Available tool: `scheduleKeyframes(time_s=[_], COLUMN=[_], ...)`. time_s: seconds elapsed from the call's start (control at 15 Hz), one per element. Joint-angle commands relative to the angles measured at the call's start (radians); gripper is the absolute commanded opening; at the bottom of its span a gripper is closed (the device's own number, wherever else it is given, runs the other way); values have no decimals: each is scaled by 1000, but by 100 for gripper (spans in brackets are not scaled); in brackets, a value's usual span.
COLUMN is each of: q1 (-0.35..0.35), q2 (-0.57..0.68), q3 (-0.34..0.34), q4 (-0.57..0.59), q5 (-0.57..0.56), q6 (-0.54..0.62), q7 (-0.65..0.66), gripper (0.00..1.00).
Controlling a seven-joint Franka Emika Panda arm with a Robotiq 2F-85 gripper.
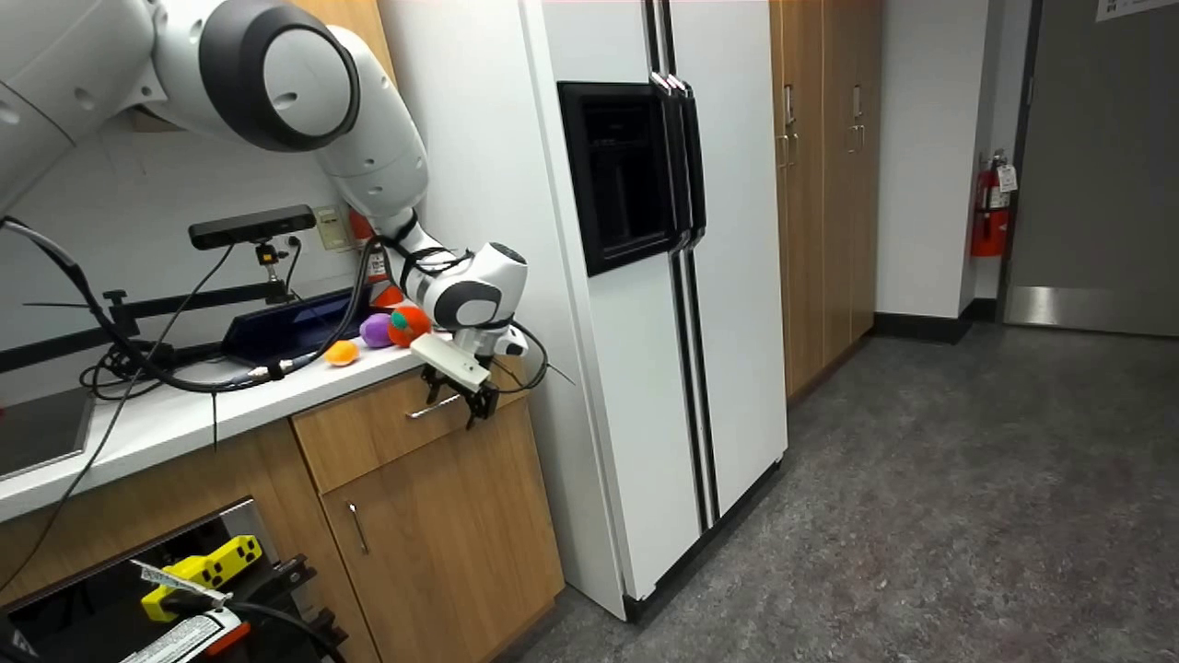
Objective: Open the drawer
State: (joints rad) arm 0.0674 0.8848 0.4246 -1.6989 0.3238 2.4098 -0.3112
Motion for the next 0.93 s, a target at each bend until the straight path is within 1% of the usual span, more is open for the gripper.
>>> scheduleKeyframes(time_s=[0.0,0.33,0.87], q1=[-21,-32,-20], q2=[16,11,25], q3=[10,0,0], q4=[24,16,37], q5=[19,13,9], q6=[-35,-38,-52], q7=[-29,-26,-19], gripper=[100,100,100])
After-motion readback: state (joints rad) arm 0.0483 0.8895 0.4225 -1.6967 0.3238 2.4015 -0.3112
